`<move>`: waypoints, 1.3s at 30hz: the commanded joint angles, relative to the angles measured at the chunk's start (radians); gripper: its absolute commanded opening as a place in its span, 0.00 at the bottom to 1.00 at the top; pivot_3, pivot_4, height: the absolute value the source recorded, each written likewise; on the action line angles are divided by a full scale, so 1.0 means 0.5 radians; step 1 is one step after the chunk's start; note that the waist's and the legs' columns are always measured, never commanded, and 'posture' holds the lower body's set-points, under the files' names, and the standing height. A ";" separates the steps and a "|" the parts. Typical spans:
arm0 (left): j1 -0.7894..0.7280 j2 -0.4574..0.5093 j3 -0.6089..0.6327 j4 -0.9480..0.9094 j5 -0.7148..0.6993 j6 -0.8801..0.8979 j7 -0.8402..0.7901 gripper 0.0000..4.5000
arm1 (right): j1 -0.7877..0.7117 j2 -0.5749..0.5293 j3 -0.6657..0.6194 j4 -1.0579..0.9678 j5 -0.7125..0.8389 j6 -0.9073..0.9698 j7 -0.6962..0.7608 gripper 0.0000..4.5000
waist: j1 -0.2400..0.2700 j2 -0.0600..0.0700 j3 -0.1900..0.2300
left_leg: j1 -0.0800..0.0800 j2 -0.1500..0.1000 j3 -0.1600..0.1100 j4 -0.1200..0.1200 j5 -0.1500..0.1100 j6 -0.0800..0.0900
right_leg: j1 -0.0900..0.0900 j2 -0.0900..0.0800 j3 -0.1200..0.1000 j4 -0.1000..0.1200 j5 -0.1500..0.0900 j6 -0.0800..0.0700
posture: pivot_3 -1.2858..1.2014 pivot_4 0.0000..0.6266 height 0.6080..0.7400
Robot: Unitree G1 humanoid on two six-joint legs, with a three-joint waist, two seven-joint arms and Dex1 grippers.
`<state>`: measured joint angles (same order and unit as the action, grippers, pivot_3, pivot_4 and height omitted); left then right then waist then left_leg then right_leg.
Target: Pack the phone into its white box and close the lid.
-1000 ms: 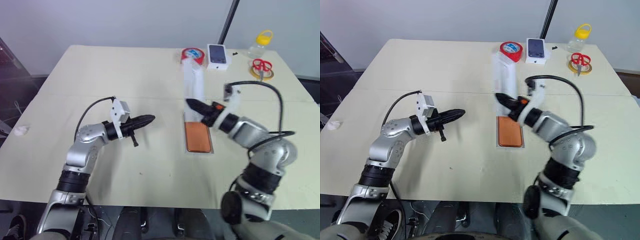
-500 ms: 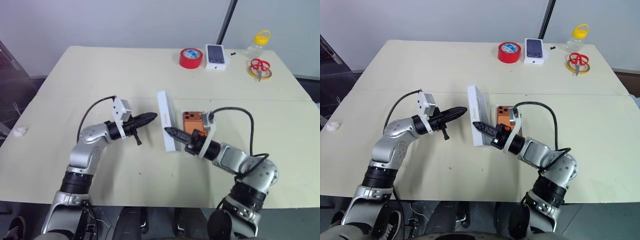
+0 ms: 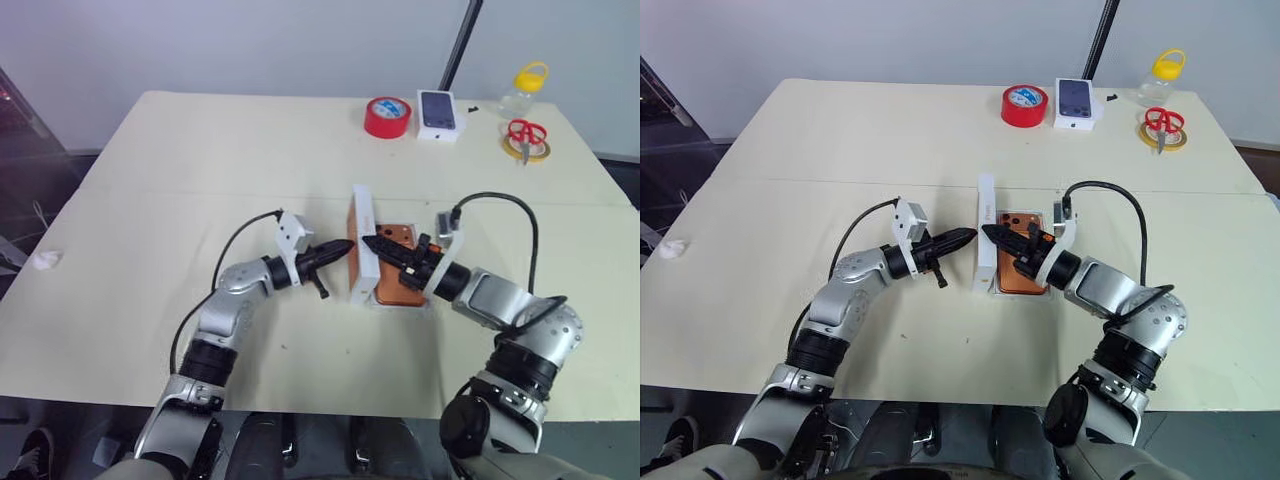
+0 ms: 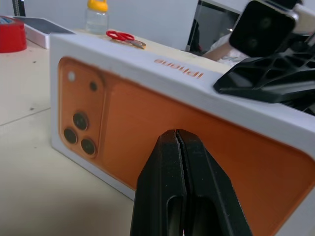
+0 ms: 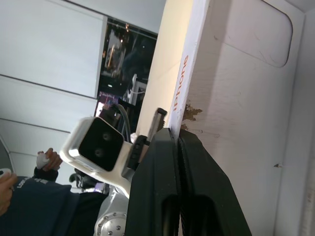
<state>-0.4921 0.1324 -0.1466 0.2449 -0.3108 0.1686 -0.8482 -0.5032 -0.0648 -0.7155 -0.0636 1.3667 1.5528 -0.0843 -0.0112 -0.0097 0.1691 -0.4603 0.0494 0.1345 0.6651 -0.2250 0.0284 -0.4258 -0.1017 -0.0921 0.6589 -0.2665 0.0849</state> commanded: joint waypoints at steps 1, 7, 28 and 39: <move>-0.085 -0.079 -0.057 0.024 0.014 -0.029 -0.023 0.01 | 0.116 -0.166 0.030 -0.009 0.082 -0.058 -0.027 0.00 | 0.009 0.000 0.000 | 0.000 0.000 0.000 0.000 0.000 0.001 | 0.000 0.000 0.000 -0.001 0.000 0.000 | 0.52 0.24 0.87; -0.118 -0.210 -0.134 0.114 0.033 -0.004 -0.041 0.00 | 0.283 -0.494 0.164 -0.089 0.081 -0.271 0.207 0.56 | 0.002 0.001 -0.001 | -0.001 -0.001 0.001 0.001 -0.004 0.007 | 0.004 -0.001 0.000 -0.009 0.000 0.000 | 0.52 0.24 0.87; -0.255 -0.024 -0.012 0.135 0.166 0.096 0.182 0.00 | 0.587 -0.995 1.069 -0.358 -1.648 -1.886 0.857 0.01 | 0.005 0.002 -0.001 | -0.001 0.001 0.001 0.002 -0.004 0.007 | 0.003 0.003 0.000 -0.009 0.000 0.001 | 0.52 0.24 0.87; -0.317 -0.078 -0.107 0.460 0.304 0.107 0.174 0.00 | 0.568 -0.990 1.242 -0.353 -1.992 -2.102 0.961 0.01 | 0.016 0.001 0.000 | 0.000 0.000 0.001 0.003 -0.003 0.006 | 0.004 0.003 0.000 -0.009 0.000 0.001 | 0.52 0.24 0.87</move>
<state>-0.6368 0.1141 -0.1768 0.4732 -0.1618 0.2357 -0.7441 -0.2094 -0.5491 -0.0824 -0.2238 0.3884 0.5338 0.3899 -0.0033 -0.0091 0.1690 -0.4605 0.0493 0.1349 0.6666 -0.2267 0.0314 -0.4238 -0.1006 -0.0920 0.6545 -0.2666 0.0852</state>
